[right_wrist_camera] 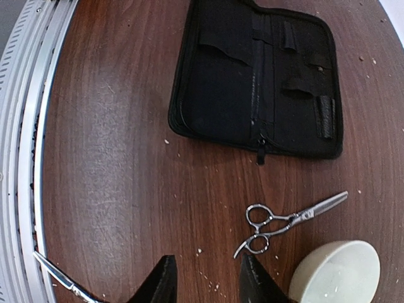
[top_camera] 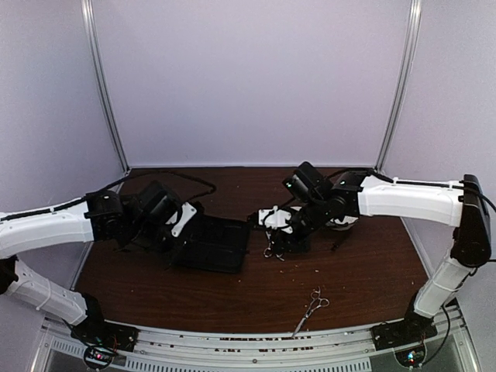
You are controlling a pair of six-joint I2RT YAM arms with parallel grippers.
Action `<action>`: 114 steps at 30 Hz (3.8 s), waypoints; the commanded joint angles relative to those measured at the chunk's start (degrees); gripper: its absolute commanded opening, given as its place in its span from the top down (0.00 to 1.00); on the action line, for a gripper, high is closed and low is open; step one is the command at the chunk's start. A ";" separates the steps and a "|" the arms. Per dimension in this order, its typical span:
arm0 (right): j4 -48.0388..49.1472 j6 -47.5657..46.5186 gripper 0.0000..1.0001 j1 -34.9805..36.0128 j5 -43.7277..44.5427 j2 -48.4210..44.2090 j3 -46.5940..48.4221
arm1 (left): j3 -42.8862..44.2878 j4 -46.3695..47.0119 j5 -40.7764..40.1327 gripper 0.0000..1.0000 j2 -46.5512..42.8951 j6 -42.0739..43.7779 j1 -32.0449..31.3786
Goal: Sort the hair-cutting tools
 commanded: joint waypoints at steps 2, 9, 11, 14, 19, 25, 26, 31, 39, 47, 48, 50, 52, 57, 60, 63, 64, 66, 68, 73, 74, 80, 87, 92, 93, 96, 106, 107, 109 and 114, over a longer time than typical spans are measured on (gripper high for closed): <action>0.12 1.97 0.61 7.22 4.94 10.63 10.46 | 0.02 -3.06 -12.62 1.00 -4.49 -7.63 7.29; -2.29 3.39 0.62 13.34 10.15 22.96 22.99 | -2.91 4.45 -15.38 1.00 -8.90 -10.01 14.02; -3.43 3.11 0.63 13.65 10.40 25.37 25.93 | -2.76 4.90 -18.58 1.00 -8.72 -10.39 14.28; -4.80 2.60 0.63 14.06 10.21 28.25 29.30 | -2.06 4.78 -20.79 1.00 -7.82 -9.84 14.48; -6.67 0.82 0.63 15.48 11.77 32.67 33.50 | -2.27 5.06 -21.80 1.00 -7.18 -8.72 14.47; -8.72 0.84 0.63 15.71 13.71 37.67 38.14 | -3.79 5.79 -22.87 1.00 -6.94 -8.95 14.48; -8.81 0.96 0.63 15.64 13.77 38.08 38.26 | -3.93 6.13 -22.28 1.00 -7.01 -9.03 14.48; -10.09 0.27 0.87 16.15 13.82 38.75 36.77 | -4.75 6.94 -20.86 1.00 -7.83 -10.09 14.48; -6.32 -2.16 1.00 20.79 13.61 31.06 23.22 | -5.98 8.38 -18.05 1.00 -8.99 -11.90 14.48; -7.57 -0.13 1.00 23.80 8.67 23.33 11.79 | -8.61 12.29 -8.37 1.00 -7.44 -17.71 14.49; -7.80 0.08 1.00 24.00 7.86 22.30 10.55 | -9.27 13.27 -7.13 1.00 -7.23 -18.55 14.48; -8.06 0.09 1.00 24.23 6.76 20.71 7.70 | -9.69 14.56 -5.09 1.00 -6.81 -20.53 14.33; -7.60 0.28 1.00 24.23 6.33 19.14 5.53 | -9.98 16.13 -3.64 1.00 -6.46 -21.47 13.76; -6.02 0.44 0.80 23.93 8.30 14.06 3.67 | -10.79 20.93 -1.60 1.00 -5.61 -24.89 12.15; -5.95 0.66 0.70 23.05 9.07 10.63 4.45 | -10.85 23.44 -0.64 1.00 -5.43 -26.46 11.55; -6.05 1.71 0.66 21.37 8.44 7.67 5.96 | -11.14 26.91 -0.33 1.00 -5.85 -26.36 11.07; -5.75 2.35 0.65 20.52 7.89 6.72 6.41 | -11.27 28.08 -0.12 1.00 -6.23 -26.33 11.06; -3.32 5.61 0.63 18.36 7.29 4.68 6.80 | -12.29 32.91 0.86 1.00 -7.25 -26.05 10.97; 0.58 9.99 0.62 15.50 5.76 2.99 7.11 | -13.79 37.32 1.15 1.00 -8.58 -26.90 10.88; 6.07 21.37 0.60 9.24 2.64 2.26 10.80 | -16.10 48.39 2.60 1.00 -10.66 -28.45 10.28; 6.49 23.78 0.59 8.42 0.89 2.77 11.96 | -16.31 50.88 2.92 1.00 -10.72 -27.92 9.80; 8.41 30.43 0.59 7.37 -11.13 5.82 17.84 | -18.51 68.97 8.21 1.00 -10.02 -22.67 6.88; 12.71 34.54 0.59 7.20 -15.97 6.43 18.48 | -22.06 87.27 17.93 1.00 -7.47 -22.59 6.22; 14.47 35.06 0.59 7.04 -17.75 6.13 17.97 | -22.68 95.30 23.41 1.00 -4.40 -23.69 5.91; 14.73 35.13 0.59 7.03 -17.36 6.09 17.69 | -22.86 97.63 24.22 1.00 -3.87 -24.51 5.87; 13.87 34.43 0.61 6.43 -17.09 5.61 17.52 | -23.25 100.34 25.58 1.00 -3.13 -25.66 5.87; 10.09 28.22 0.62 0.89 -23.06 -1.44 13.55 | -23.34 97.88 26.50 1.00 -4.70 -24.89 5.87; 10.80 27.94 0.61 0.69 -21.58 -2.47 12.44 | -23.31 98.06 27.21 1.00 -4.70 -24.96 5.87; 10.90 27.09 0.58 0.61 -20.22 -2.82 11.79 | -23.29 99.73 28.62 1.00 -4.26 -25.59 5.87; 11.85 29.08 0.58 0.68 -23.93 0.30 13.22 | -22.04 105.31 32.34 1.00 -1.28 -27.78 5.53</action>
